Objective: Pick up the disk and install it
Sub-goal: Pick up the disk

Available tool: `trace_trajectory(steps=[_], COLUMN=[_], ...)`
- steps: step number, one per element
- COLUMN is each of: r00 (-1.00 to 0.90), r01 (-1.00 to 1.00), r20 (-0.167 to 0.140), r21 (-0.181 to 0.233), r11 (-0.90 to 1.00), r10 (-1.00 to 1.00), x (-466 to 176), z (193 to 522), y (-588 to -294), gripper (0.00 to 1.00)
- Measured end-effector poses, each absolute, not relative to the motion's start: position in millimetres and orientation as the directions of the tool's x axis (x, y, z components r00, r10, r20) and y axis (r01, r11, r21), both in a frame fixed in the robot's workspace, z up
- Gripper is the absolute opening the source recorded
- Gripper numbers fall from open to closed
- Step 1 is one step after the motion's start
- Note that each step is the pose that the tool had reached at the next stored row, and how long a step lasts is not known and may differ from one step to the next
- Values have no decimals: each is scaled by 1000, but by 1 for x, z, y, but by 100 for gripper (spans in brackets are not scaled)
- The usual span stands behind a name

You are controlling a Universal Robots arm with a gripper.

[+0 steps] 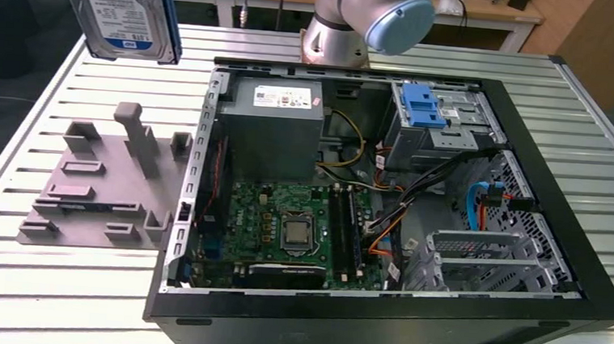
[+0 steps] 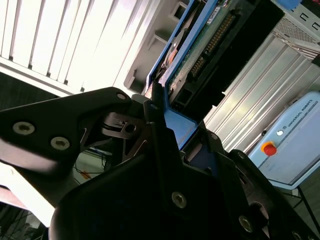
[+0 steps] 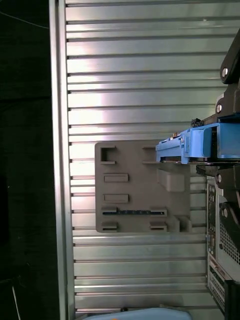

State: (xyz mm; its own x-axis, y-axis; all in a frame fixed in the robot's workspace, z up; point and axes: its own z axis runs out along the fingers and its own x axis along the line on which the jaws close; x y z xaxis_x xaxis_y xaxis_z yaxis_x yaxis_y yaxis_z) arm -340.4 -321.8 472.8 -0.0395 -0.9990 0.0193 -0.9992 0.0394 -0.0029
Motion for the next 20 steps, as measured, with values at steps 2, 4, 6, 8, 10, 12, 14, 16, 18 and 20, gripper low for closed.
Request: trace_trajectory(steps=[2, 4, 6, 8, 10, 12, 14, 16, 18, 20], r00=[-39, -39, -39, -39, -39, -39, -39, -40, -39, -39], r01=[-999, -999, -999, -999, -999, -999, -999, -999, -999, -999], r20=[19, 19, 19, 19, 19, 19, 19, 19, 19, 19], r21=[-3, -3, -3, -3, -3, -3, -3, -3, -3, -3], r11=[39, 39, 39, 39, 39, 39, 39, 39, 39, 39], r10=[-999, -999, -999, -999, -999, -999, -999, -999, -999, -999], x=[-339, -338, -337, -335, -334, -333, -331, -330, -329, -328], z=[473, 473, 473, 473, 473, 473, 473, 473, 473, 473], y=[-322, -322, -322, -322, -322, -322, -322, -322, -322, -322], gripper=[36, 36, 36, 36, 36, 36, 36, 36, 36, 36])
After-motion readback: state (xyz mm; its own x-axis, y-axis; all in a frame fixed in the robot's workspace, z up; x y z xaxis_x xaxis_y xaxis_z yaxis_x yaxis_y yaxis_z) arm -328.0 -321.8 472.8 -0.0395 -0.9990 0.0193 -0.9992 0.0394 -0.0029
